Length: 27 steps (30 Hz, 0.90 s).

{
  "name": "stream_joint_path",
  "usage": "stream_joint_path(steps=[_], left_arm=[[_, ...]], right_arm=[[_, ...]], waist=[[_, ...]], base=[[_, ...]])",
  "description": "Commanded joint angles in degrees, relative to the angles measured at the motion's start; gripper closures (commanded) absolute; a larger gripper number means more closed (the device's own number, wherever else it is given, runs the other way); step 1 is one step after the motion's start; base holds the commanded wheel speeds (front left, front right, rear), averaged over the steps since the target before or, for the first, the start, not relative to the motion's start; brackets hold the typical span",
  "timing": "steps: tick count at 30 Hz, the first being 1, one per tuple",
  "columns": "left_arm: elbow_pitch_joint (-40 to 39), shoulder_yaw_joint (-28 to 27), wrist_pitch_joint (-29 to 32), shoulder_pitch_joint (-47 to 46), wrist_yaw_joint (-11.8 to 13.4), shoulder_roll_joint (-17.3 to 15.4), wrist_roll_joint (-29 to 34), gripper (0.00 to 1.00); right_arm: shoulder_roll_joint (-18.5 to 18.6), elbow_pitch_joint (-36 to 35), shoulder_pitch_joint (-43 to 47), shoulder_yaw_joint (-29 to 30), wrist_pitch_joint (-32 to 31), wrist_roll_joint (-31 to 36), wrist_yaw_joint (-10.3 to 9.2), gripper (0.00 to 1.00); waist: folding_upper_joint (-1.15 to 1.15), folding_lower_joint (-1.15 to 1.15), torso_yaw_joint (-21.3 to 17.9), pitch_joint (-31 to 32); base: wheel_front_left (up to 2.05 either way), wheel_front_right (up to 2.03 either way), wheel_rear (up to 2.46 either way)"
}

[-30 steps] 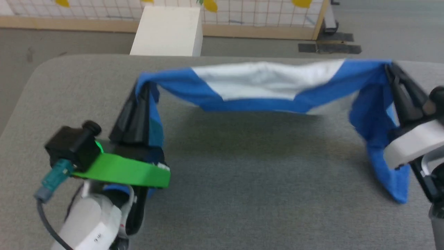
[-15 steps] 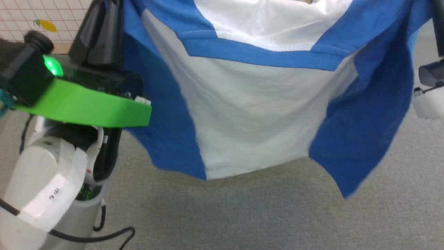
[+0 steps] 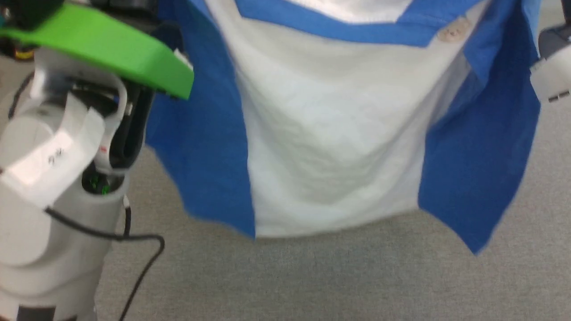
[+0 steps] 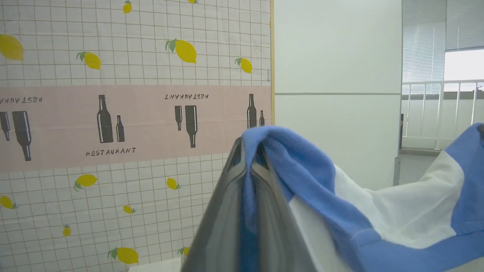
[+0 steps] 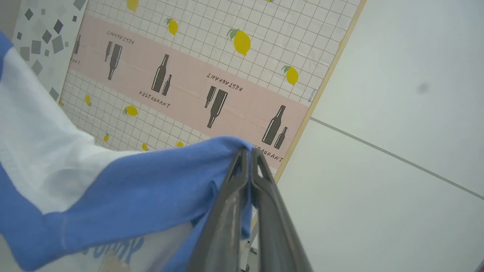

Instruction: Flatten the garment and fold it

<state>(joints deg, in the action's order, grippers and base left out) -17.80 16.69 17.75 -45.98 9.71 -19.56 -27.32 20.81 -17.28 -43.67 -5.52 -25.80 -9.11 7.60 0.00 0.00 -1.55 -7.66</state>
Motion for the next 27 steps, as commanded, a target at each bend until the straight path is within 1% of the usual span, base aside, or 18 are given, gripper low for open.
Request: stream_joint_path(steps=[1,4,10,13,17,20,22,25,27], left_arm=[[1.58,0.2,-0.16,-3.04,-0.58,0.13,0.35,1.0],[6.2,0.36,-0.46,-8.09,-1.25,0.62,0.96,1.0],[17.95,0.6,-3.89,-21.67,-2.8,0.56,4.98,1.0],[24.26,0.46,-7.82,-28.84,-2.56,1.09,7.6,1.0],[30.81,0.57,-14.04,-35.62,-2.18,1.93,10.29,1.0],[34.82,0.67,-20.12,-37.94,-1.99,2.44,11.7,1.0],[36.82,0.7,-23.86,-37.82,-2.18,2.76,11.91,1.0],[39.58,1.68,-28.7,-36.1,-3.71,2.8,12.1,1.0],[40.61,2.03,-30.07,-34.77,-4.85,2.99,11.52,1.0]], right_arm=[[-0.14,1.64,-2.7,-0.73,0.14,-0.15,-0.11,1.0],[-0.27,6.71,-8.51,-2.49,0.74,0.34,-0.11,1.0],[-0.58,20.48,-25.21,-6.38,3.97,4.96,-0.11,1.0],[-1.57,27.86,-33.41,-7.62,6.25,8.23,-0.11,1.0],[-3.33,36.1,-40.95,-7.9,9.5,12.12,-0.11,1.0],[-4.5,41.82,-43.76,-7.22,12.03,14.77,-0.11,1.0],[-4.98,44.59,-43.98,-7.11,13.73,16.15,-0.11,1.0],[-5.69,48.26,-42.87,-7.22,16.46,16.92,-0.11,1.0],[-5.67,49.67,-41.89,-7.87,18.06,16.77,-0.11,1.0]], waist=[[0.0,0.0,-0.93,-3.88],[0.0,0.0,-1.55,-6.95],[0.0,0.0,-2.17,-13.75],[0.0,0.0,-2.12,-17.15],[0.0,0.0,-1.7,-21.17],[0.0,0.0,-1.13,-23.71],[0.0,0.0,-0.87,-24.77],[0.0,0.0,-0.4,-26.29],[0.0,0.0,-0.14,-27.21]], base=[[0.0,0.0,0.0],[0.0,0.0,0.0],[0.0,0.0,0.0],[0.0,0.0,0.0],[0.0,0.0,0.0],[0.0,0.0,0.0],[0.0,0.0,0.0],[0.0,0.0,0.0],[0.0,0.0,0.0]])
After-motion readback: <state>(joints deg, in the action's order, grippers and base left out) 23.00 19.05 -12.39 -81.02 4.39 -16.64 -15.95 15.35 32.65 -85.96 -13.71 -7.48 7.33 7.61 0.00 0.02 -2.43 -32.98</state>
